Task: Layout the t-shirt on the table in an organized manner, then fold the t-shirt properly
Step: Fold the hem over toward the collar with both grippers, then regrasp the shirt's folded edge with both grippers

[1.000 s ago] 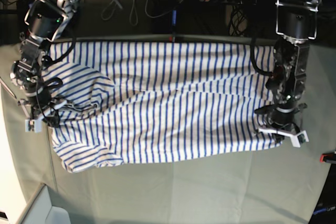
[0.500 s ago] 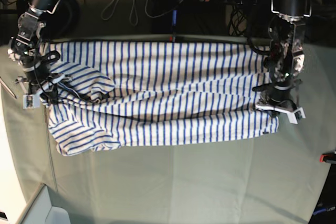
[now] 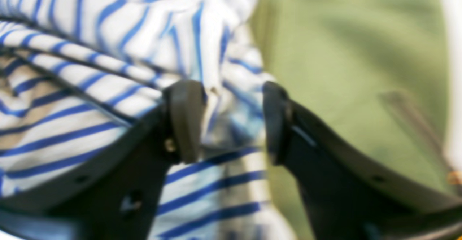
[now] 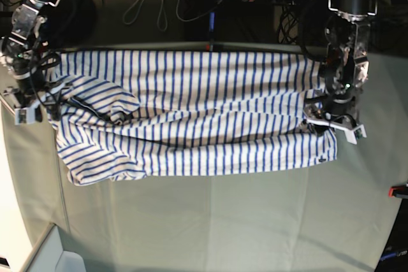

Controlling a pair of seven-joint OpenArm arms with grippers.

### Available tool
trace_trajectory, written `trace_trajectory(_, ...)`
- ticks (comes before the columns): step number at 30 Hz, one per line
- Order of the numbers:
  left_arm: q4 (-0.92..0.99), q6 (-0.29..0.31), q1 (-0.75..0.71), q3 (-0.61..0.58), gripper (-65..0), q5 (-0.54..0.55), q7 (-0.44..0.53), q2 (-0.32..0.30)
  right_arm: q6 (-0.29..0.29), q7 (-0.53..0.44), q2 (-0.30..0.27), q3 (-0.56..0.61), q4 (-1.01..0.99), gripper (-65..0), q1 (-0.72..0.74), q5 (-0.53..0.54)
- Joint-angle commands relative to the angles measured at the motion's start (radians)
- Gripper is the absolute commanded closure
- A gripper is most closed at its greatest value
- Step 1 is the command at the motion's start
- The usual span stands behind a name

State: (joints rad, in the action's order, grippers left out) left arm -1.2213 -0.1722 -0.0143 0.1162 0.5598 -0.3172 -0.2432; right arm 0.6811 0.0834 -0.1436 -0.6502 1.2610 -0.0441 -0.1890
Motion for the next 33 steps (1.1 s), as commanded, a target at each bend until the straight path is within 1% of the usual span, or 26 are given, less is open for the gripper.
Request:
trace_trajectory(1, -0.055, 0.004, 0.010, 0.033, -36.0, -0.002, 0.030, -0.011, 0.017, -0.032, -0.012, -0.020, 0.039, -31.9, 0.019, 0.019)
trace_trajectory(5, -0.131, 0.004, -0.008, 0.126, -36.8, -0.002, 0.030, -0.006, 0.017, -0.029, -0.017, -0.033, 0.059, -32.4, 0.060, 0.019)
trace_trajectory(7, -0.108, 0.004, 0.032, 0.145, -36.9, -0.005, 0.030, -0.006, 0.017, -0.001, -0.018, -0.032, 0.044, -32.4, 0.092, 0.018)
trace_trajectory(11, 0.067, 0.006, 0.149, 0.144, -37.0, -0.016, 0.034, -0.011, 0.017, 0.079, -0.015, -0.030, 0.032, -32.4, 0.149, 0.016)
trace_trajectory(14, 0.199, 0.006, 0.242, 0.144, -37.0, -0.016, 0.034, -0.008, 0.017, 0.100, -0.012, -0.009, 0.032, -32.4, 0.155, 0.016)
trace_trajectory(18, 0.349, 0.006, 0.350, 0.087, -37.1, -0.016, 0.037, -0.011, 0.017, 0.100, -0.012, 0.060, 0.032, -32.3, 0.146, 0.015)
trace_trajectory(23, 0.507, 0.007, 0.440, 0.029, -37.1, -0.016, 0.040, -0.008, 0.017, 0.100, -0.012, 0.066, 0.032, -32.2, 0.149, 0.015)
trace_trajectory(26, 0.561, 0.007, 0.472, 0.007, -37.1, -0.014, 0.042, -0.008, 0.017, 0.100, -0.014, 0.068, 0.032, -32.2, 0.154, 0.015)
trace_trajectory(30, 0.595, 0.007, 0.469, 0.001, -36.5, -0.014, 0.102, -0.008, 0.017, 0.100, -0.018, 0.068, 0.030, -32.3, 0.163, 0.015)
trace_trajectory(31, 0.605, 0.007, 0.468, 0.000, -35.8, -0.014, 0.109, -0.008, 0.017, 0.100, -0.018, 0.068, 0.030, -32.3, 0.177, 0.015)
trace_trajectory(32, 0.621, 0.007, 0.462, 0.000, -33.7, -0.014, 0.117, -0.008, 0.017, 0.100, -0.018, 0.068, 0.024, -32.4, 0.191, 0.015)
trace_trajectory(33, 0.634, 0.007, 0.460, 0.000, -30.3, -0.014, 0.125, -0.008, 0.017, 0.100, -0.018, 0.068, 0.007, -32.4, 0.204, 0.015)
